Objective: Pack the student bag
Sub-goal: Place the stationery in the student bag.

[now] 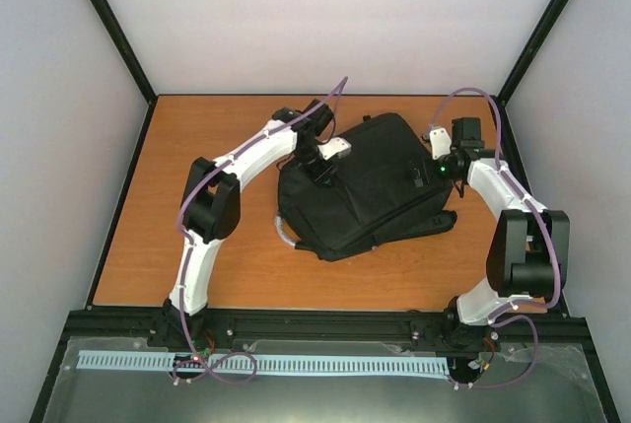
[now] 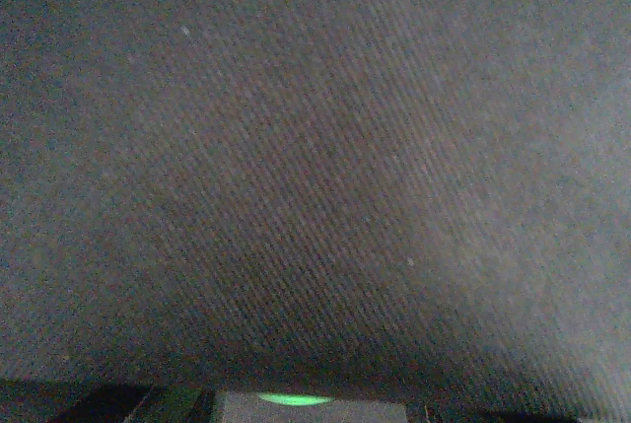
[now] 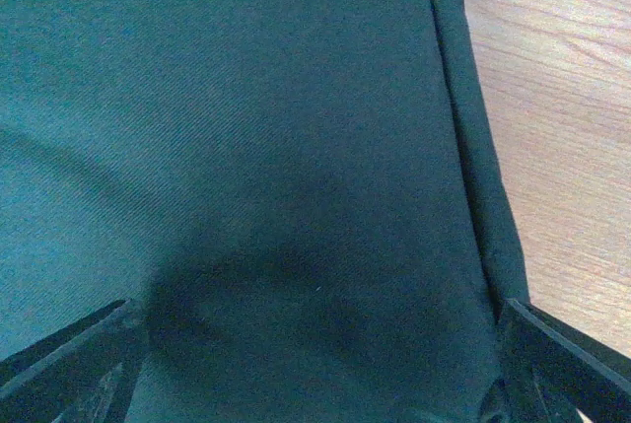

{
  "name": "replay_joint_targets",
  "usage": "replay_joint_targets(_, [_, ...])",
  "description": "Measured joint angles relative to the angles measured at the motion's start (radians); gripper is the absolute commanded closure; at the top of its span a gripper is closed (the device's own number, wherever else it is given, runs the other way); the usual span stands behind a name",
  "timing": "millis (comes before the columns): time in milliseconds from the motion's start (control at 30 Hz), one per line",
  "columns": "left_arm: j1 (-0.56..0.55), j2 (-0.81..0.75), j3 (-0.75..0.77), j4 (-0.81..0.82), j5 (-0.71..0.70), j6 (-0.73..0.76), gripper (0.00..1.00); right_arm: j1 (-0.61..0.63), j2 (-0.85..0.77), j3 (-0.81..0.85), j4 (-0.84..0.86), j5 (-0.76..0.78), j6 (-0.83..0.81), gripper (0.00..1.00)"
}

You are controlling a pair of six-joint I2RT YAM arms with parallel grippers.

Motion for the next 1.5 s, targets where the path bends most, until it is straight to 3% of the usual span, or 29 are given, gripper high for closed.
replay_joint_targets(200, [-0.006,-0.067,-0.075,0.027,-0.056,-0.035,0.38,0.0,-0.064,-0.036,-0.012,-0.031,0.001,0.02])
replay_joint_targets(467, [0.002,-0.291,-0.248,0.038,-0.147,-0.04,0.38,0.0,-0.138,-0.059,-0.038,-0.046,-0.008,0.01])
replay_joint_targets(667, [0.031,-0.515,-0.469,0.047,-0.158,-0.055,0.37,-0.002,-0.14,0.063,-0.132,-0.047,-0.069,0.01])
replay_joint_targets(933, [0.273,-0.534,-0.512,0.083,-0.021,-0.179,0.32,-0.002,-0.14,0.242,-0.142,-0.129,-0.121,0.02])
replay_joint_targets(1100, [0.374,-0.422,-0.51,0.105,0.205,-0.203,0.36,-0.002,-0.139,0.256,-0.144,-0.189,-0.121,0.02])
replay_joint_targets(1300, [0.384,-0.301,-0.515,0.126,0.421,-0.197,0.41,-0.002,-0.14,0.178,-0.139,-0.26,-0.105,0.02])
replay_joint_targets(1500, [0.382,-0.276,-0.529,0.147,0.486,-0.202,0.66,-0.002,-0.15,0.127,-0.139,-0.283,-0.089,0.02])
